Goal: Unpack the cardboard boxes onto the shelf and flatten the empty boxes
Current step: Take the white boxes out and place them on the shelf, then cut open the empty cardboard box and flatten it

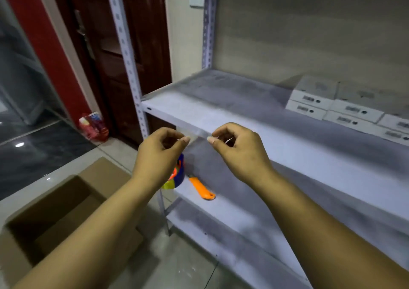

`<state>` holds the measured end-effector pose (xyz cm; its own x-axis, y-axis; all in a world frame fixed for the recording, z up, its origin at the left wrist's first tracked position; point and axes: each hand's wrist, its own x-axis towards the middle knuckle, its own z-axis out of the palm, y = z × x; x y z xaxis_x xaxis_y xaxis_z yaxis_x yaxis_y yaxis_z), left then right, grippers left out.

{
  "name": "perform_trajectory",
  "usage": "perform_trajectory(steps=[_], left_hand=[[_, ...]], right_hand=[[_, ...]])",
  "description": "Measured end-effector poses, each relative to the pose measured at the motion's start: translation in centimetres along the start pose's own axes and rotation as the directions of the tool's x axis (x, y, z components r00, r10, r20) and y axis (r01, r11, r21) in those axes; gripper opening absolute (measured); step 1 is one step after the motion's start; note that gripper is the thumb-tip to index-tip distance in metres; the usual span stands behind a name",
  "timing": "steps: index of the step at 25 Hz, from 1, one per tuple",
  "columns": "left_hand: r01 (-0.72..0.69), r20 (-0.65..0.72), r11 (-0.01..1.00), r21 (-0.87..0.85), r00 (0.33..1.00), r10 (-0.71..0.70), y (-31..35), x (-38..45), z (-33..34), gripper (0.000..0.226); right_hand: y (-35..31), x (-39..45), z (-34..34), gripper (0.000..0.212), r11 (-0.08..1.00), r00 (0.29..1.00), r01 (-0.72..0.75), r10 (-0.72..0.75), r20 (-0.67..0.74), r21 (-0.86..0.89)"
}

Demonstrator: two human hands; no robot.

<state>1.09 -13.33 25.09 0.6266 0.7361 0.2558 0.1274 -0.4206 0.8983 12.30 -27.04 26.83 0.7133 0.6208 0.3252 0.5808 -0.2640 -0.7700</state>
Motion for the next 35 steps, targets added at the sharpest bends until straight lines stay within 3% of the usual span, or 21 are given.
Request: perform_trajectory(steps=[9, 17, 22, 35], left_hand=[[0.254, -0.16, 0.964, 0.073, 0.957, -0.24, -8.7, -5.4, -9.6, 0.009], [0.521, -0.206, 0.852, 0.062, 0.842, -0.499, -19.5, -12.4, -16.0, 0.006], [0.644, -0.218, 0.763, 0.059, 0.754, -0.62, -23.5, -16.3, -16.9, 0.008], [0.762, -0.35, 0.646, 0.044, 0.617, -0.705, -34.3, -25.3, -13.7, 0.011]], right_hand=[[-2.3, -3.3, 13.4, 0.011, 0.997, 0.941, -0.011, -0.014, 0.339, 0.072], [-2.4, -8.1, 24.4, 0.008, 0.997, 0.835, -0.078, 0.056, 0.548, 0.017], [-0.5, -10.8, 28.3, 0.01, 0.997, 0.766, -0.063, 0.083, 0.638, -0.053], [6.7, -17.5, 38.2, 0.01, 0.991, 0.567, 0.082, 0.038, 0.823, -0.103]])
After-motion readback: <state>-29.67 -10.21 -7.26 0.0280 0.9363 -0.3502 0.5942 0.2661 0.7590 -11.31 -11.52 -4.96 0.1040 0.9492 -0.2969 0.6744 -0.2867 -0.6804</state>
